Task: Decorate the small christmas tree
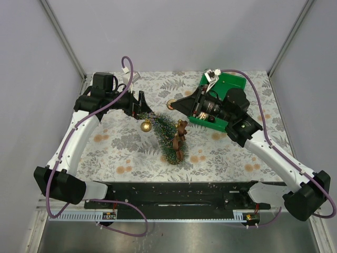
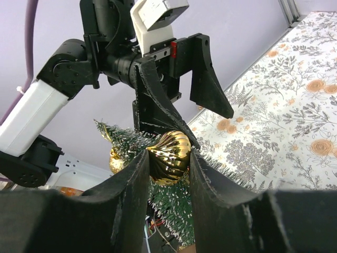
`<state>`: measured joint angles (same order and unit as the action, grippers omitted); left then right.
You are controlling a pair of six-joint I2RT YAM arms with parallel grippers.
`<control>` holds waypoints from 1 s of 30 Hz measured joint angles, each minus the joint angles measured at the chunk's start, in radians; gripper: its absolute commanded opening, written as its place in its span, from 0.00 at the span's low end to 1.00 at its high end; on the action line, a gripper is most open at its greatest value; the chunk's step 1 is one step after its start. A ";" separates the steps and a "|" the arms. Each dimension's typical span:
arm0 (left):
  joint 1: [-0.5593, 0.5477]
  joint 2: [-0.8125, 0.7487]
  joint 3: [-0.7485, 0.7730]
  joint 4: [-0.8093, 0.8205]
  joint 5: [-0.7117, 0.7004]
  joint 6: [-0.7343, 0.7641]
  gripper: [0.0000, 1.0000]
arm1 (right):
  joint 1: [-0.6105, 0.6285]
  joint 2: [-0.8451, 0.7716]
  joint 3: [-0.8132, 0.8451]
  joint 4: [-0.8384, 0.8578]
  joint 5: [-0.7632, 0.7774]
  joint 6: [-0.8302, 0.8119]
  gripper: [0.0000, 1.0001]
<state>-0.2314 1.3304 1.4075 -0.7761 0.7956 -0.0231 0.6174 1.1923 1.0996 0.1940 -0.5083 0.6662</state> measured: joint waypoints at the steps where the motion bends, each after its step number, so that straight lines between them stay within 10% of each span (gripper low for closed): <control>1: 0.000 0.000 0.000 0.000 -0.001 0.000 0.99 | 0.000 -0.005 0.002 0.001 0.000 0.000 0.02; 30: 0.000 0.000 0.000 0.000 -0.007 0.000 0.99 | 0.064 0.002 0.003 -0.118 0.020 -0.074 0.02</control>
<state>-0.2314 1.3304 1.4075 -0.7765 0.7887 -0.0235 0.6819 1.1942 1.1030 0.0761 -0.4881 0.5919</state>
